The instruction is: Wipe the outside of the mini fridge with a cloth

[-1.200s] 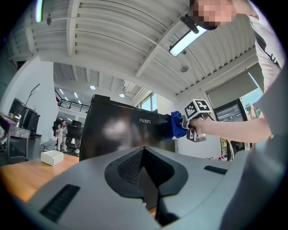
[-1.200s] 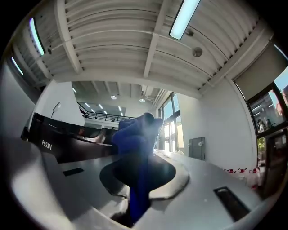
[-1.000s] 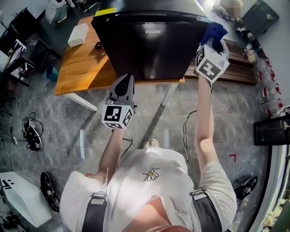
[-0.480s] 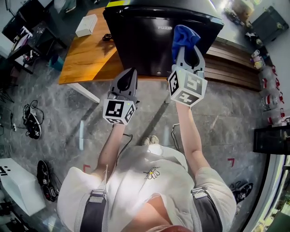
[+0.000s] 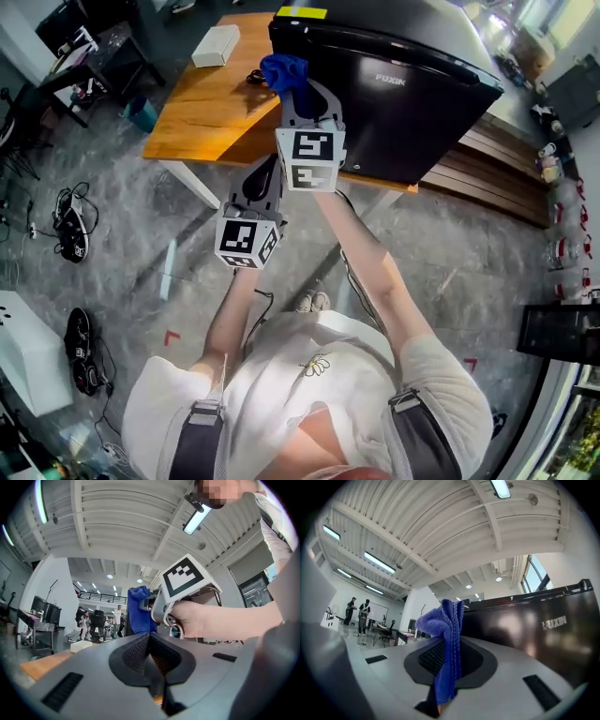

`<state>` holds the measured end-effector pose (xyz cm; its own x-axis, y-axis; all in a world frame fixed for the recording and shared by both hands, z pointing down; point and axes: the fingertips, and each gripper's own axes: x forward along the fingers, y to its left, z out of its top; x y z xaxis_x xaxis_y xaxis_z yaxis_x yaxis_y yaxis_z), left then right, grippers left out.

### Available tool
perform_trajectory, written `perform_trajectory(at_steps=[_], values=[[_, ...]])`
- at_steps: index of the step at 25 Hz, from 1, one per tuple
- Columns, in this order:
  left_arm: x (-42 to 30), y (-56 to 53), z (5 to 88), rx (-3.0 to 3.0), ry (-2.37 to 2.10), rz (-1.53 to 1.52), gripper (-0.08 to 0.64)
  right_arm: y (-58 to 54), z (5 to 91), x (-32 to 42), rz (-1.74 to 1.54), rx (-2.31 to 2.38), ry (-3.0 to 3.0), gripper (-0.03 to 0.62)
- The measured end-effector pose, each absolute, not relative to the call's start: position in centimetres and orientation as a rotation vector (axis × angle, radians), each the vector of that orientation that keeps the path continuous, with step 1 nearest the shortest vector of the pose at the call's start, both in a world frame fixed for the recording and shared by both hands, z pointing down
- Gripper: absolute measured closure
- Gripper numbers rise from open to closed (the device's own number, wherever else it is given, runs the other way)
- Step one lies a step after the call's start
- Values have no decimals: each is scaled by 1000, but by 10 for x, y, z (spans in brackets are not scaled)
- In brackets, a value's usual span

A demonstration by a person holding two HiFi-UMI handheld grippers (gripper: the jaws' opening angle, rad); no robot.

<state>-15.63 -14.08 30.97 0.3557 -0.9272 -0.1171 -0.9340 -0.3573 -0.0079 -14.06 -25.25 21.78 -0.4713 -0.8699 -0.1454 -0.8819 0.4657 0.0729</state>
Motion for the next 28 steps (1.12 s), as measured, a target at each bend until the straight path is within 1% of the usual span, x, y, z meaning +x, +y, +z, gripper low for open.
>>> perform_trajectory(at_steps=[4, 12, 19, 28], values=[[-181, -139, 311, -2484, 1803, 138, 555, -271, 228, -164, 210, -1586, 2661, 531], [-196, -136, 308, -2453, 1834, 145, 555, -277, 227, -163, 177, -1637, 2611, 531], [-181, -138, 309, -2489, 1799, 156, 555, -273, 219, -125, 202, -1697, 2524, 531], [-140, -147, 297, -2571, 1700, 234, 555, -261, 213, -57, 228, -1815, 2413, 531]])
